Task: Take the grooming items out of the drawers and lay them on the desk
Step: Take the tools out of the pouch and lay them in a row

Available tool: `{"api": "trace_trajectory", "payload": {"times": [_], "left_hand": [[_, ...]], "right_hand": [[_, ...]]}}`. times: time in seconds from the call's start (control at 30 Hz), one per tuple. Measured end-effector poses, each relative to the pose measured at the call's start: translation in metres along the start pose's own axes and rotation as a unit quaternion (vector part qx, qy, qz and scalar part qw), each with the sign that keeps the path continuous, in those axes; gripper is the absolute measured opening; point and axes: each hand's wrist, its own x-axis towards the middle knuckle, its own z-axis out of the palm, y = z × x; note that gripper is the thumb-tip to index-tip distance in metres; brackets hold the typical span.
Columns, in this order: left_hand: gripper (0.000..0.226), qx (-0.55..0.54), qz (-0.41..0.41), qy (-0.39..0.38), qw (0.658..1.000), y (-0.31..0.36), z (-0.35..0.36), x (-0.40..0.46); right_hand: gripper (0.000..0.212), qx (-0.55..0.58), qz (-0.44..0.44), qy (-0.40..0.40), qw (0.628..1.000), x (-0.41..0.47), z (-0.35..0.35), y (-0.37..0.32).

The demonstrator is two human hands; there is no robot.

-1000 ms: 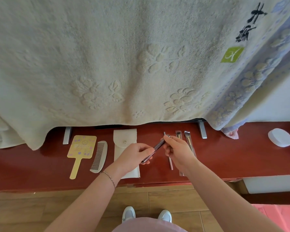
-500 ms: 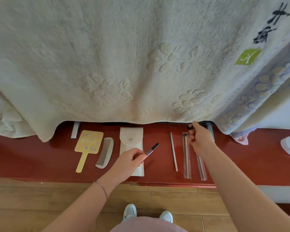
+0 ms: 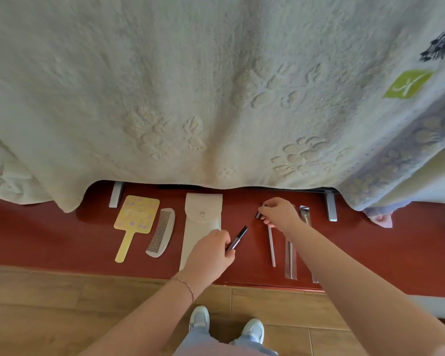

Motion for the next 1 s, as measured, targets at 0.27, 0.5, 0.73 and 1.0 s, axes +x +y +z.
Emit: {"api": "trace_trajectory", "payload": {"times": [0.27, 0.5, 0.73, 1.0], "left_hand": [[0.023, 0.061, 0.012, -0.032, 0.998, 0.009, 0.018, 0.018], [0.037, 0.077, 0.031, -0.02, 0.996, 0.012, 0.029, 0.023], [0.043, 0.092, 0.062, 0.001, 0.994, 0.012, 0.035, 0.023], [0.041, 0.1, 0.069, 0.021, 0.992, 0.01, 0.039, 0.023]], "right_hand": [[0.017, -0.167, -0.077, 0.007, 0.983, 0.017, 0.028, -0.014], [0.026, -0.225, -0.083, 0.016, 0.971, 0.024, 0.041, -0.018], [0.033, -0.221, -0.092, 0.01, 0.971, 0.022, 0.041, -0.016], [0.02, -0.275, -0.094, 0.101, 0.952, 0.004, -0.01, -0.003]]}}
